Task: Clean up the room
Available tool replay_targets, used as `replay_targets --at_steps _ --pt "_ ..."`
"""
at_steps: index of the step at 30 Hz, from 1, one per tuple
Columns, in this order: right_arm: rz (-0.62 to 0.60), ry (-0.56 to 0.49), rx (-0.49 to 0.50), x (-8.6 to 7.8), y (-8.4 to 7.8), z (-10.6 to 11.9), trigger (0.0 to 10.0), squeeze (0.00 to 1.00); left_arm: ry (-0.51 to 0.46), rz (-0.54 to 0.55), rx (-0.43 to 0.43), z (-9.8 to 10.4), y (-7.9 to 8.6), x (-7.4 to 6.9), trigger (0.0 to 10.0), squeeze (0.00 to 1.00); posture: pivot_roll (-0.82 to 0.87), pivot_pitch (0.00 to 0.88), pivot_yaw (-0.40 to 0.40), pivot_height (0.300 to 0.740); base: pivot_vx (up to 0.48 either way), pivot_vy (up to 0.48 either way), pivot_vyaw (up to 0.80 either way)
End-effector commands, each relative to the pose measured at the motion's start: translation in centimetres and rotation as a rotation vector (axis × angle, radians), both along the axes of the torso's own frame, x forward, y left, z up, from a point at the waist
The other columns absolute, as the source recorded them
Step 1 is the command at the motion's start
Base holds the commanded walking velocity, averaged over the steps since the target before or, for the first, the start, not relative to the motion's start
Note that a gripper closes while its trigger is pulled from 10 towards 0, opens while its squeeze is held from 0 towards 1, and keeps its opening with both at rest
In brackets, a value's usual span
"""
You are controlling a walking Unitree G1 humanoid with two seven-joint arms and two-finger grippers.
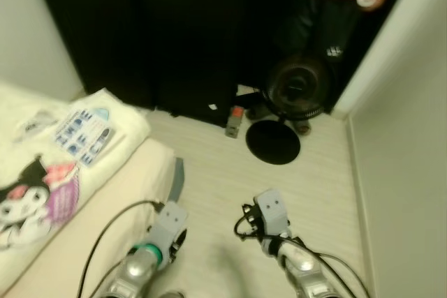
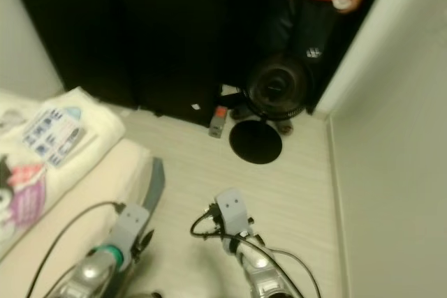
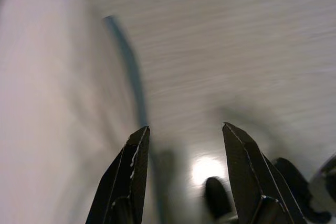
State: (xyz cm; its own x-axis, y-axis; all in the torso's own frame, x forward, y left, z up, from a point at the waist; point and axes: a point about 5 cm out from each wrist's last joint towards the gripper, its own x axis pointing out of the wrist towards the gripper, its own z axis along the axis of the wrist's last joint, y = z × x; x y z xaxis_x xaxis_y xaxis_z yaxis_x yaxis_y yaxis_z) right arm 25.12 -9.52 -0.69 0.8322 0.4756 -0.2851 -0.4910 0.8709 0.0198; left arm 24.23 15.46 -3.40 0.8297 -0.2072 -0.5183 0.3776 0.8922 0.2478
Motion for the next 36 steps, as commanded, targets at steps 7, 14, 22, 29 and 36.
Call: replay_targets --at_steps 7,14,22,29,36 --pt "-0.007 0.024 -0.006 -0.43 -0.48 -0.49 10.0 0.00 0.031 -0.001 -0.007 -0.57 -0.25 -0.65 10.0 0.00 -0.06 0.004 -0.036 0.740 0.000 0.000 0.79" --pt "-0.005 0.023 -0.005 -0.45 -0.44 -0.48 10.0 0.00 0.029 -0.003 -0.008 -0.53 -0.32 -0.60 10.0 0.00 -0.06 0.004 -0.036 0.740 0.000 0.000 0.79" --pt "-0.006 0.022 -0.004 -0.47 -0.47 -0.47 10.0 0.00 0.027 -0.004 -0.010 -0.49 -0.40 -0.55 10.0 0.00 -0.06 0.005 -0.035 0.740 0.000 0.000 0.79" --pt "-0.006 0.019 -0.001 -0.47 -0.46 -0.43 10.0 0.00 0.026 0.001 -0.016 -0.48 -0.42 -0.53 10.0 0.00 -0.06 0.006 -0.035 0.740 0.000 0.000 0.79" --pt "-0.015 0.013 0.020 -0.45 -0.33 -0.28 10.0 0.00 0.023 0.003 -0.021 -0.42 -0.42 -0.50 10.0 0.00 -0.06 0.006 -0.035 0.740 0.000 0.000 0.45"
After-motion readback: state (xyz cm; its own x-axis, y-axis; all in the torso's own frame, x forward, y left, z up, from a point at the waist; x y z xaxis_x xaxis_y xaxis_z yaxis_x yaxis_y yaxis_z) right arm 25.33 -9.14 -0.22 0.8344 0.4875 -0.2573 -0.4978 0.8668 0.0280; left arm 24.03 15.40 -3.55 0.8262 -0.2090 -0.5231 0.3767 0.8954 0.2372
